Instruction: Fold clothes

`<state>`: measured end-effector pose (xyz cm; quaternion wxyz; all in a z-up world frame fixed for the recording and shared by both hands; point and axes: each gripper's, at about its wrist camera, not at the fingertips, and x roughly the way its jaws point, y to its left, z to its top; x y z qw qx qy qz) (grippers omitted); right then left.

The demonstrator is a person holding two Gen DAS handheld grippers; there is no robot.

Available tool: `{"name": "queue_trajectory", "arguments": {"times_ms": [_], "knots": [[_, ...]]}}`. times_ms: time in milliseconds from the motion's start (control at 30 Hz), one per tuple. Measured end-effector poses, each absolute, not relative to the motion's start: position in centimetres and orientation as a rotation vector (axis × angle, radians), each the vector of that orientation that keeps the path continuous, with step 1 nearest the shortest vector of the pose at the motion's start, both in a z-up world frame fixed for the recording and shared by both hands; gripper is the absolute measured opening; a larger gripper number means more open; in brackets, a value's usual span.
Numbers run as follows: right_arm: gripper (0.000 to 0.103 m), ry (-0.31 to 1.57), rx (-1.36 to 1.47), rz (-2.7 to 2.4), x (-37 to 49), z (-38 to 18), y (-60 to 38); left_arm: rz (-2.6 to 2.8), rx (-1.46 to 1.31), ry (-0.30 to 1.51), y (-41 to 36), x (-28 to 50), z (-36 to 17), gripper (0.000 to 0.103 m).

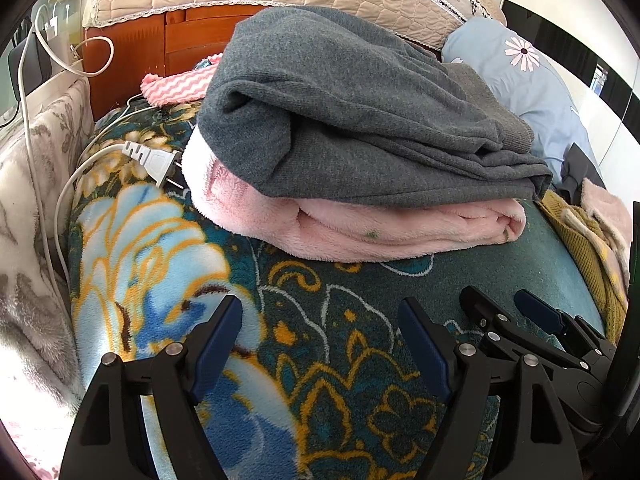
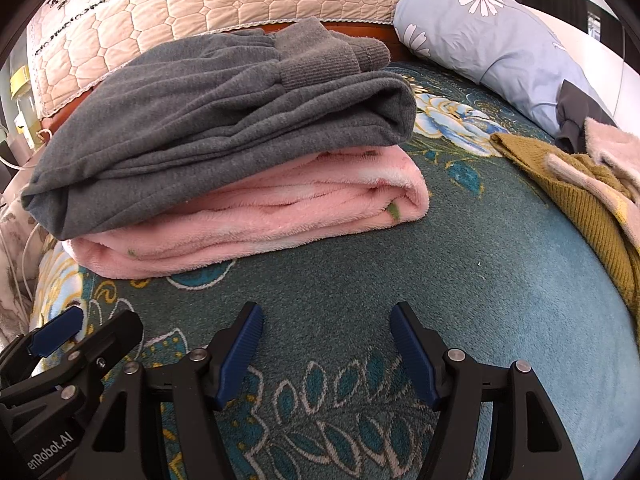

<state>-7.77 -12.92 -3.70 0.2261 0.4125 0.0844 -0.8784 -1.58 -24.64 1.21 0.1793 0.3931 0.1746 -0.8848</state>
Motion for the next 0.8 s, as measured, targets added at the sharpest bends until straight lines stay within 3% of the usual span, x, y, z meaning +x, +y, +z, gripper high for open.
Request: {"name": "queue_trajectory", "arguments": {"times_ms": [800], "knots": [[0.071,0.232,1.138,-2.419,-7.54,-3.52,-13.07,-2.506,1.108,0.499,-24.63,-1.65,1.20,0.081]]}}
